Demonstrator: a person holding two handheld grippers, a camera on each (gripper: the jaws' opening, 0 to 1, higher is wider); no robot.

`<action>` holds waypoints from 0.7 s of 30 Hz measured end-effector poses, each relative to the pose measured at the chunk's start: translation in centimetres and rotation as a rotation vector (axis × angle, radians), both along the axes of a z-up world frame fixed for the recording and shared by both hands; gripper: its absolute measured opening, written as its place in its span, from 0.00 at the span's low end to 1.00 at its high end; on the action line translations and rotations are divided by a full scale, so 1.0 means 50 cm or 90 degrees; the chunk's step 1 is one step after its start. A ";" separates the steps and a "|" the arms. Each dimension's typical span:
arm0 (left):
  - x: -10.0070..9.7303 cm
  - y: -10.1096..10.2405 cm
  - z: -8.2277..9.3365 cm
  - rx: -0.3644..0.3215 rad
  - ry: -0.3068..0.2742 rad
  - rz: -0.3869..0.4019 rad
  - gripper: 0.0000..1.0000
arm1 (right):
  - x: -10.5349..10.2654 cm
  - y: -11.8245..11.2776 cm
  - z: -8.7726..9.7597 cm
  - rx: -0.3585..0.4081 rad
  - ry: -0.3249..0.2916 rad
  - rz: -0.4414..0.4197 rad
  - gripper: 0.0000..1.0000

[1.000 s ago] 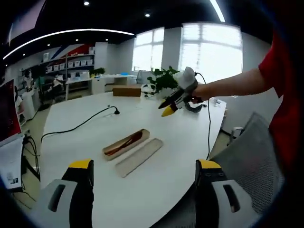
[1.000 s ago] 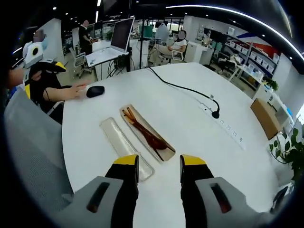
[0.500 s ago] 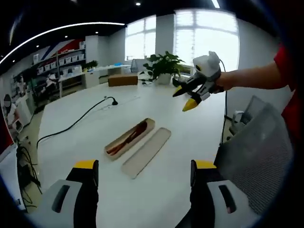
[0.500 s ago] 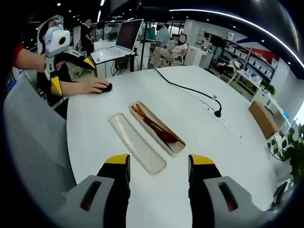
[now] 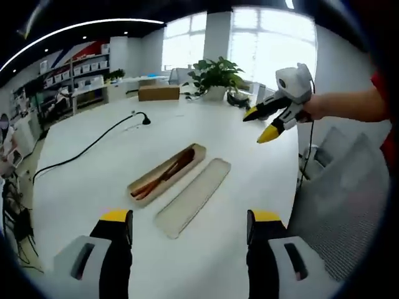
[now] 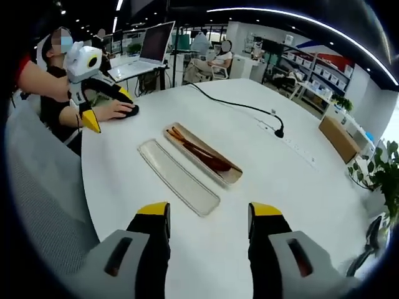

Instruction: Arrange the utensils inside the cutlery case until each visible utensil rests in its matching compartment.

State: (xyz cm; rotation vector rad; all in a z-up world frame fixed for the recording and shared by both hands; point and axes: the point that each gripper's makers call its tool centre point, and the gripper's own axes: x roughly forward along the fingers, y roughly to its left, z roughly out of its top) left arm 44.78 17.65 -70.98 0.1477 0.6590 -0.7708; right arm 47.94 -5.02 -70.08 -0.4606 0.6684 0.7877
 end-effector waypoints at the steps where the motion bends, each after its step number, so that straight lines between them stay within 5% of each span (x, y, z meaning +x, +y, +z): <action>1: 0.002 -0.003 -0.003 -0.009 0.010 0.004 0.83 | 0.000 -0.001 -0.003 -0.001 0.001 0.000 0.48; 9: 0.020 -0.010 -0.042 0.004 0.012 -0.001 0.79 | -0.003 0.011 -0.039 0.009 0.003 0.001 0.59; 21: 0.063 -0.030 -0.104 0.052 -0.011 -0.021 0.76 | 0.023 0.017 -0.132 -0.020 0.049 0.036 0.54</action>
